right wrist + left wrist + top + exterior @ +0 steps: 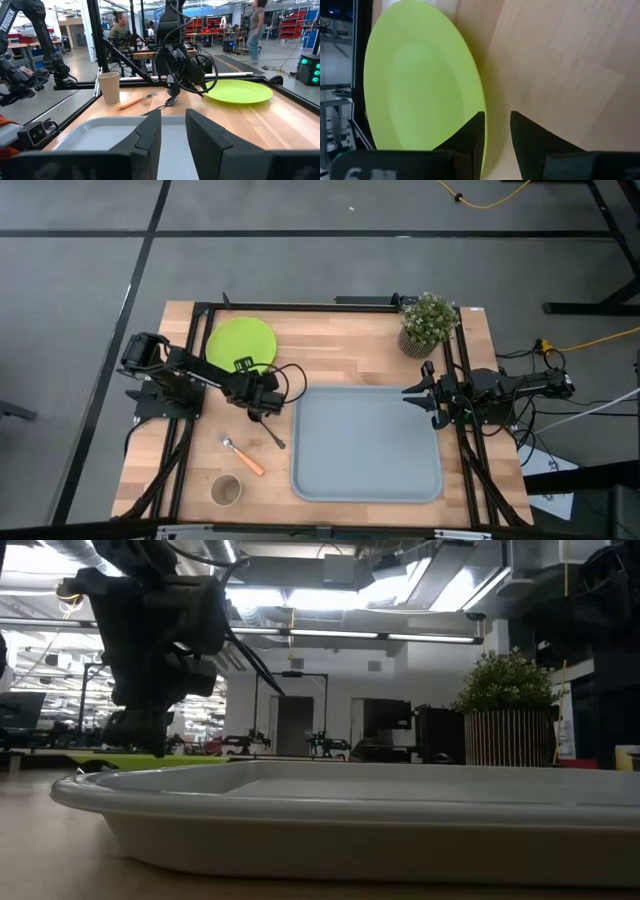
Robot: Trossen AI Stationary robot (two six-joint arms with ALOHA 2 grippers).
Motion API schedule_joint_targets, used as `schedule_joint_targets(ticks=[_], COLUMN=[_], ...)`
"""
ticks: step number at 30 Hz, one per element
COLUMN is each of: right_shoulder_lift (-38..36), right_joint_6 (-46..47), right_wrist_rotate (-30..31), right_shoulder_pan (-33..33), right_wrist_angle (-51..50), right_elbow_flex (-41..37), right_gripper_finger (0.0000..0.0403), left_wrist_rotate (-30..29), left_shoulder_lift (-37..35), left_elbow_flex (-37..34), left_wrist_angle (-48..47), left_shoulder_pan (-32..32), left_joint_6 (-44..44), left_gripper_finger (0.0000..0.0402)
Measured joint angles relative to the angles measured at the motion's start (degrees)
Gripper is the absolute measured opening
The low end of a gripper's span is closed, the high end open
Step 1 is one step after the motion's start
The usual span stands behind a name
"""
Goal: Pick and place plate/cup/fork/spoon on tray
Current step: Put the green plate on the center of the gray serving tray
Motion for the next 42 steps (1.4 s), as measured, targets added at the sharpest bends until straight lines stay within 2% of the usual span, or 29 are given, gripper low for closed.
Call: schedule_joint_targets(ticks=[8,20,27,34,42], right_shoulder_lift=[0.0,0.0,0.0,0.0,0.0], right_joint_6=[0.0,0.0,0.0,0.0,0.0], right_wrist_rotate=[0.0,0.0,0.0,0.0,-0.1], right_shoulder_pan=[0.0,0.0,0.0,0.0,0.0], right_wrist_angle=[0.0,0.0,0.0,0.0,0.0], right_elbow_flex=[0.0,0.0,0.0,0.0,0.0], right_gripper_finger=[0.0094,0.0094,0.0094,0.0094,0.0094], left_wrist_rotate=[5.1,5.5,9.5,5.4,5.8], left_shoulder_lift=[0.0,0.0,0.0,0.0,0.0], left_elbow_flex=[-0.1,-0.1,-0.1,-0.1,-3.1], left_wrist_angle=[0.0,0.0,0.1,0.2,2.4], left_shoulder_pan=[3.5,8.1,9.5,9.5,9.7], left_joint_6=[2.1,5.0,4.5,1.6,0.5], left_gripper_finger=[0.0086,0.0086,0.0086,0.0086,0.0086])
